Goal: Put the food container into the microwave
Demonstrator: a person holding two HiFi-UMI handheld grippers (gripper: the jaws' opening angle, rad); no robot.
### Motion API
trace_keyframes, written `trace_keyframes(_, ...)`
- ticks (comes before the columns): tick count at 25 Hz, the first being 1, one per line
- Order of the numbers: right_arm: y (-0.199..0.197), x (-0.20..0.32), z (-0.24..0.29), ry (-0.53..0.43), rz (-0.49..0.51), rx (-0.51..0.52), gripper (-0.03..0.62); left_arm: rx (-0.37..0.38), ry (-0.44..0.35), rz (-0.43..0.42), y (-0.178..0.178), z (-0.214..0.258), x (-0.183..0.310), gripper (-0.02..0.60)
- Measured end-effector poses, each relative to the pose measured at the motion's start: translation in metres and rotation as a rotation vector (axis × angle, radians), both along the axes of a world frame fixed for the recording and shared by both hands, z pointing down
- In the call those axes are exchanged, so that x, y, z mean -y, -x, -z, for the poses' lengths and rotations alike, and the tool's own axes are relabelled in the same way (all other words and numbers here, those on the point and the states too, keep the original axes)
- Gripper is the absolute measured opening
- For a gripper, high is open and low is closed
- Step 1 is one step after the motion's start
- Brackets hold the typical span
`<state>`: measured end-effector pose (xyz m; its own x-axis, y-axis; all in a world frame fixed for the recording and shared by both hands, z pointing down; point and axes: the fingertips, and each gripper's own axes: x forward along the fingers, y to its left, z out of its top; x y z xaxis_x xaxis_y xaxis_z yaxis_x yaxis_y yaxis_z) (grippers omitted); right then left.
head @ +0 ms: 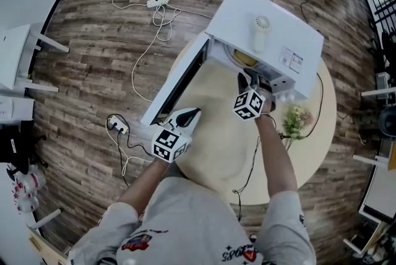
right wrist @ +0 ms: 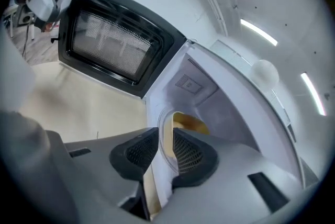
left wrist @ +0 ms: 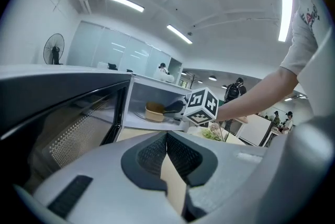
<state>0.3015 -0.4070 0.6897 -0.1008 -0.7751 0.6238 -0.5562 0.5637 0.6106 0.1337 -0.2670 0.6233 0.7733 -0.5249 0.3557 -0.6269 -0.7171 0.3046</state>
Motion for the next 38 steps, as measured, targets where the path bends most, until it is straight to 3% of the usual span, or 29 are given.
trace_keyframes(10, -0.005, -0.046, 0.024, -0.016, -0.024, 0.016, 0.009, 0.0, -0.041, 0.032, 0.008, 0.02, -0.019, 0.005)
trace_keyframes(21, -0.016, -0.078, 0.039, -0.028, -0.059, 0.043, 0.006, -0.002, -0.081, 0.041, 0.009, 0.039, -0.029, 0.005)
trace_keyframes(38, -0.063, -0.157, 0.105, -0.093, -0.377, 0.587, 0.006, 0.006, -0.137, 0.011, -0.002, 0.068, -0.039, 0.005)
